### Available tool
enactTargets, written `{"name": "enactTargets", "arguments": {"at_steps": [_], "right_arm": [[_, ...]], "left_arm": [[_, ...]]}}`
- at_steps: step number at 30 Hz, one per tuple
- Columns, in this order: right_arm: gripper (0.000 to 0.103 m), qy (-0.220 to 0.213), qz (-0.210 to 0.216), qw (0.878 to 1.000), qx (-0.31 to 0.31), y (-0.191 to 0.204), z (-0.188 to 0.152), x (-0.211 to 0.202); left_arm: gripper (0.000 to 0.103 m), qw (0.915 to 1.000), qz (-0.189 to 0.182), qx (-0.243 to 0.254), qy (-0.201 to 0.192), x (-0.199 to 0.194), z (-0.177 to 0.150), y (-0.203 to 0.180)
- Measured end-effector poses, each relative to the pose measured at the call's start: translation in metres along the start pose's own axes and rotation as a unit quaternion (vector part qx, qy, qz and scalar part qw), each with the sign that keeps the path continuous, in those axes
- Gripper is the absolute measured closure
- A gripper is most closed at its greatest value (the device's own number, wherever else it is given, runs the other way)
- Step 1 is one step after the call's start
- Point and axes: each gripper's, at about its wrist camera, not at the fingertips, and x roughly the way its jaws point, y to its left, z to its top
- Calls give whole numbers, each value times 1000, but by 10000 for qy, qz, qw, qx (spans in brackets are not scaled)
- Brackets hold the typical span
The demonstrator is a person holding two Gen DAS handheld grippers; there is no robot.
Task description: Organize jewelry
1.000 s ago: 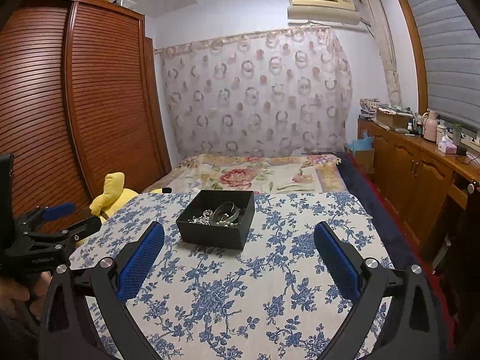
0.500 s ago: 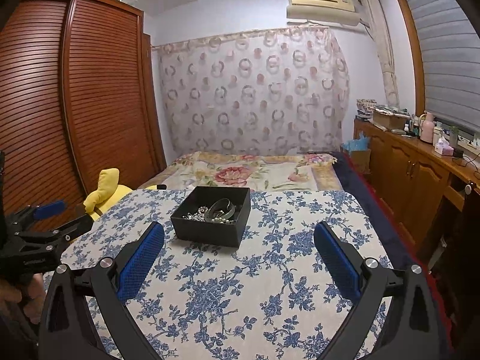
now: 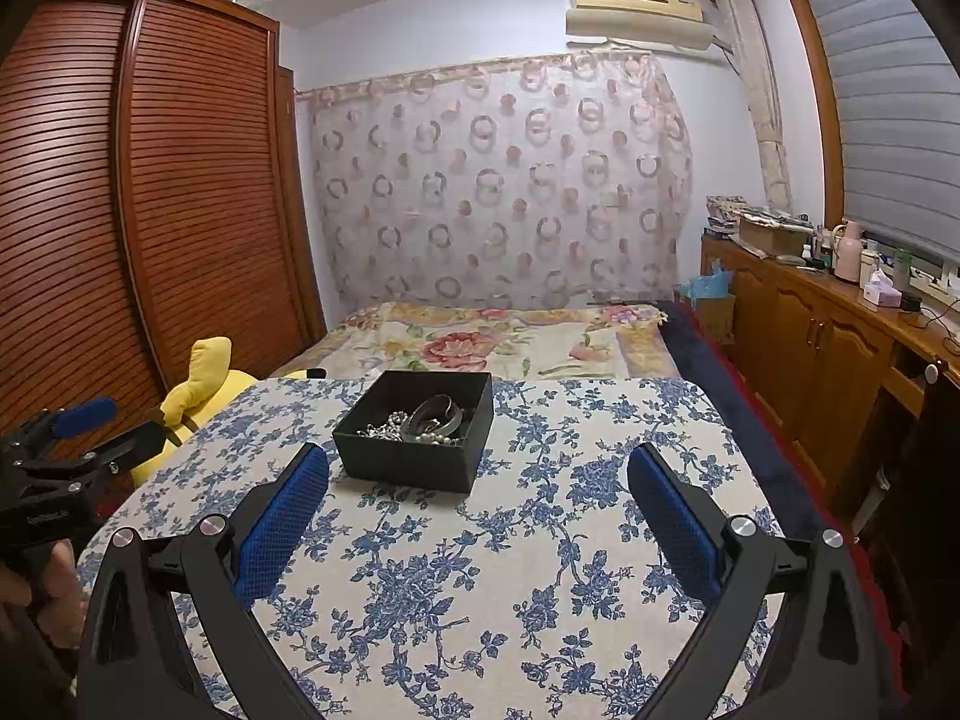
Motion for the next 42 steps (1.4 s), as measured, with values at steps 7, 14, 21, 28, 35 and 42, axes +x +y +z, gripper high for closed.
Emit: {"name": "enactTargets", "arguments": {"at_steps": [7,14,21,28,35,42], "right_arm": [[2,0,0,10000,-2,0,-1,1],[2,5,0,10000,12,0,0,1],[2,3,-3,10000,5,0,0,1],[2,2,1,10000,9,0,0,1],[2,-3,10,10000,15,0,0,1],[2,2,10,10000,15,0,0,1]], "left_arm": [[8,10000,22,1,-20,-2,1,0],[8,10000,21,-3,-26,-3,1,0],[8,10000,29,-2,-42,-4,1,1],[8,10000,28,-5,-72,-7,3,2],[8,10000,23,-8,-76,-7,3,2],[8,10000,25,-7,-77,-7,2,1]]}}
